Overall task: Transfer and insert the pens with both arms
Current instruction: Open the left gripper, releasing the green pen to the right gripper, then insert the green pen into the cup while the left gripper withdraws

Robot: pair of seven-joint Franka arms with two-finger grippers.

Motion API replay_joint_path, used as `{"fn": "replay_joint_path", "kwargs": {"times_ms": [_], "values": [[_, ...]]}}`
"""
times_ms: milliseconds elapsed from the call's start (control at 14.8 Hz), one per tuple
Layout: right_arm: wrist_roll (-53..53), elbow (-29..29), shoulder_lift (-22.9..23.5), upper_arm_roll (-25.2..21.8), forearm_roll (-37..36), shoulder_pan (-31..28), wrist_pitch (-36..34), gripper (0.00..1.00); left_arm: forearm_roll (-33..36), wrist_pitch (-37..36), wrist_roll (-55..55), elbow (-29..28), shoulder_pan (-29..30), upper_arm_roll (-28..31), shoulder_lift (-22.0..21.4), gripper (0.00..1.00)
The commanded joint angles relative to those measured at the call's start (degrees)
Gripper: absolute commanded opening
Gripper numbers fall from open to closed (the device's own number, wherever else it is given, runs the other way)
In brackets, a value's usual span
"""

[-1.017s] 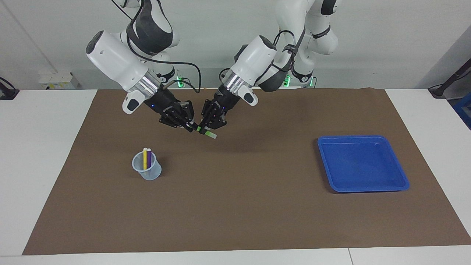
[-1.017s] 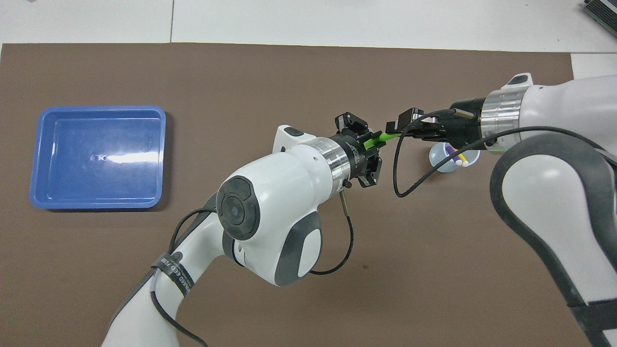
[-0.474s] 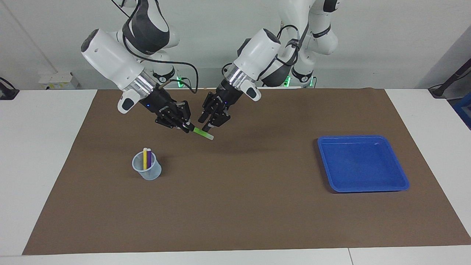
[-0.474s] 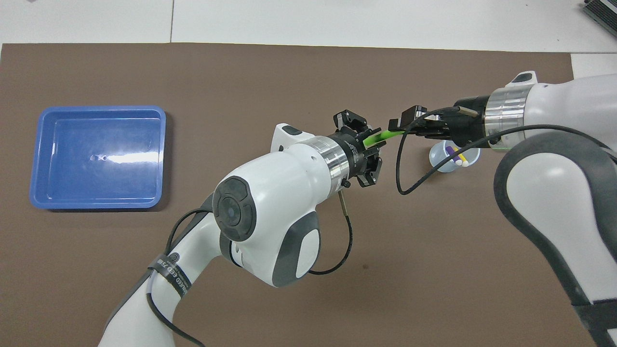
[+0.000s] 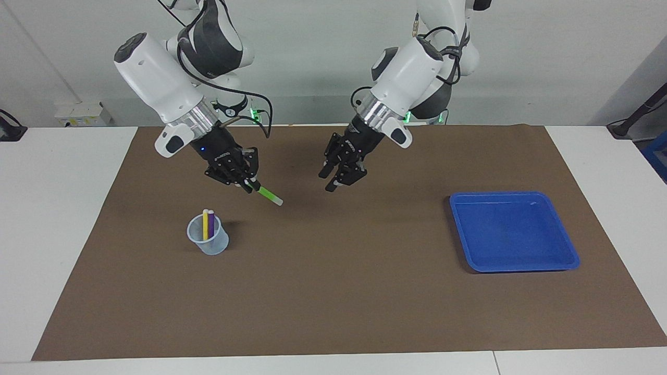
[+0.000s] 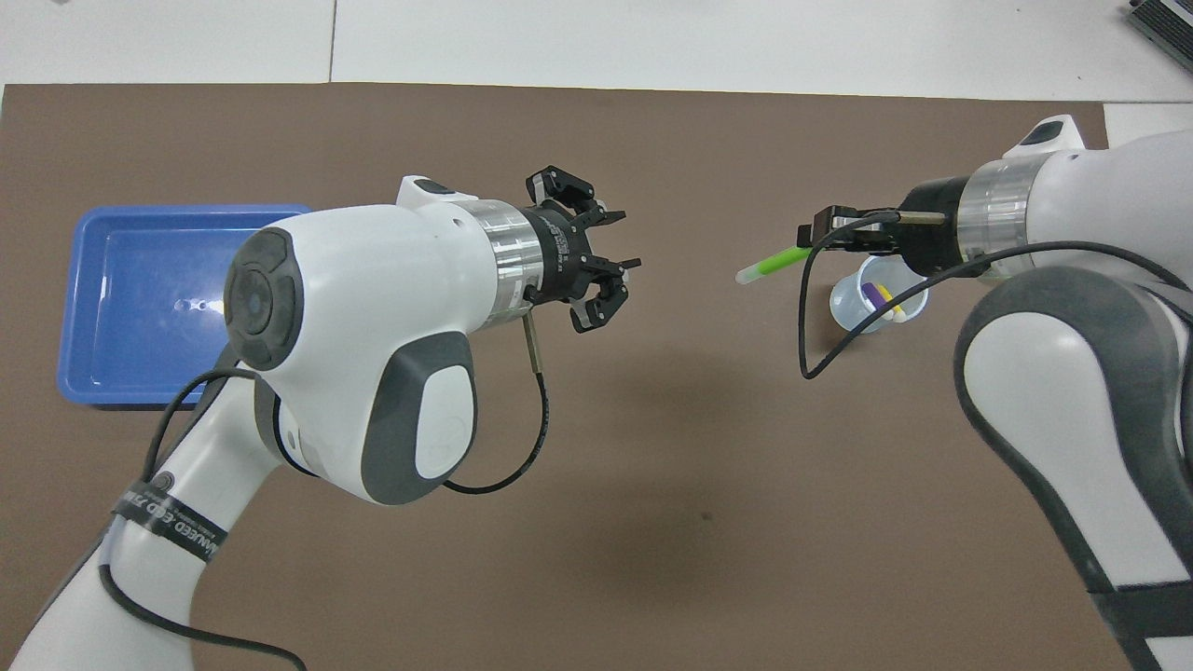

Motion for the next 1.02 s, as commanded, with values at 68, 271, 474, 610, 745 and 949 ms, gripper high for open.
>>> {"fn": "replay_joint_path", "kwargs": {"times_ms": [68,271,474,610,745,949], "values": [[-5.49,1.02,0.85,0.12,-7.49,-4.2,-1.01,0.0,0.85,-0.62,9.07,-4.07,5.47,-0.26,-2.42,0.49],[-12.42,0.4,1.64,0.12,-12.15,-8.06,-0.93,0.0,0.85,-0.36,10.24,-4.86,9.78,-0.34,-2.69,0.71],[-14.38,0.31,4.35,0.12,-13.39,-9.75,0.3,0.0,0.94,-0.18,10.67,-5.47,10.14,-0.26,-2.86,1.0],[-14.29,0.23,6.47,0.12,-13.74,-9.49,1.96,0.0,1.11,-1.23,13.47,-5.56,10.32,-0.17,-3.04,1.0],[-14.12,0.22,7.44,0.12,-15.67,-9.48,2.67,0.0,4.09,-3.77,18.73,-6.44,12.41,-0.17,-3.74,1.0],[-13.68,-0.04,9.19,0.12,-15.94,-9.57,3.9,0.0,4.54,-11.23,31.99,-5.92,17.6,-0.34,-4.27,1.0]]}}
